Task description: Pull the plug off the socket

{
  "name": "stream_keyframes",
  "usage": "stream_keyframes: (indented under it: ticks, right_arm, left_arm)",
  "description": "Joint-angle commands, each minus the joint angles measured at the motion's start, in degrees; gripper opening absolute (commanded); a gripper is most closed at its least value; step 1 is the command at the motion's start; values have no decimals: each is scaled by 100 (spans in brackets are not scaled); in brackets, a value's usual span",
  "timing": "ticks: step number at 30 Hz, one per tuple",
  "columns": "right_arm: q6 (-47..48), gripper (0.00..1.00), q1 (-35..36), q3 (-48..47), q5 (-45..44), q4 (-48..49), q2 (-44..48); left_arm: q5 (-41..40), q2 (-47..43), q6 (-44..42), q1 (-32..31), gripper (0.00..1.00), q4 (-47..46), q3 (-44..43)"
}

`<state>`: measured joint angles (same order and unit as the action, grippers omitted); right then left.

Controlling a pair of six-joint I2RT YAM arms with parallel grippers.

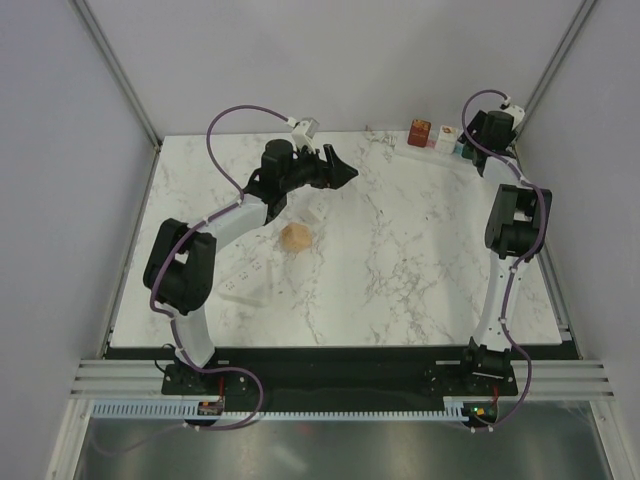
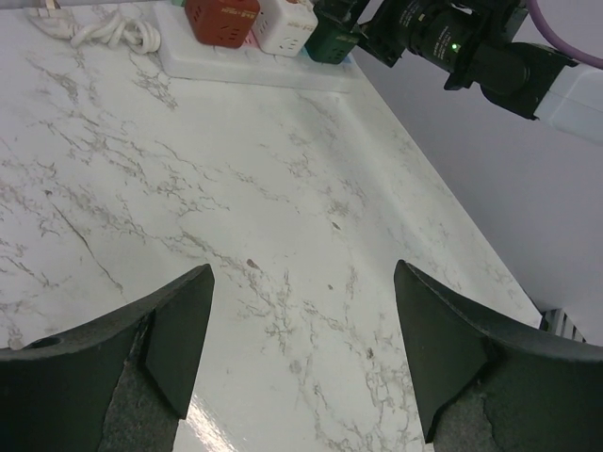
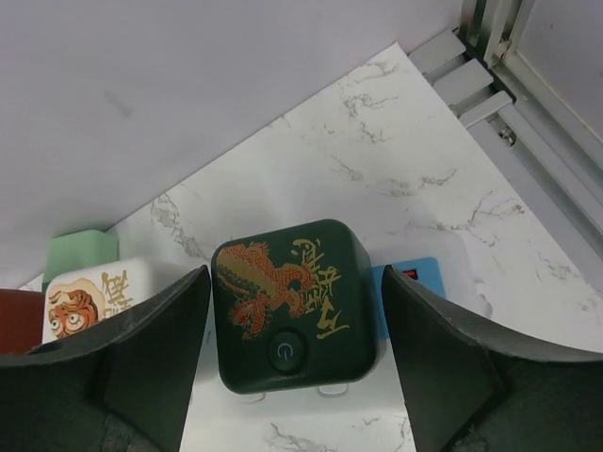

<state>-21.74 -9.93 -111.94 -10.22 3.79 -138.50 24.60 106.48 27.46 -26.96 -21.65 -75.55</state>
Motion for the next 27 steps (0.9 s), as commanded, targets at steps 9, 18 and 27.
stream_keyframes:
  ticks: [9, 18, 27]
  right_arm:
    - [143, 64, 0, -205, 152, -212, -143]
    - [-146, 26, 141, -223, -138, -905, 191]
    - [-867, 9, 369, 127, -464, -2065, 928]
  left_arm:
    - [80, -22, -435, 7, 84, -147, -74]
    - [71, 49, -531, 7, 84, 64, -206]
    - [141, 75, -663, 7, 84, 337, -329]
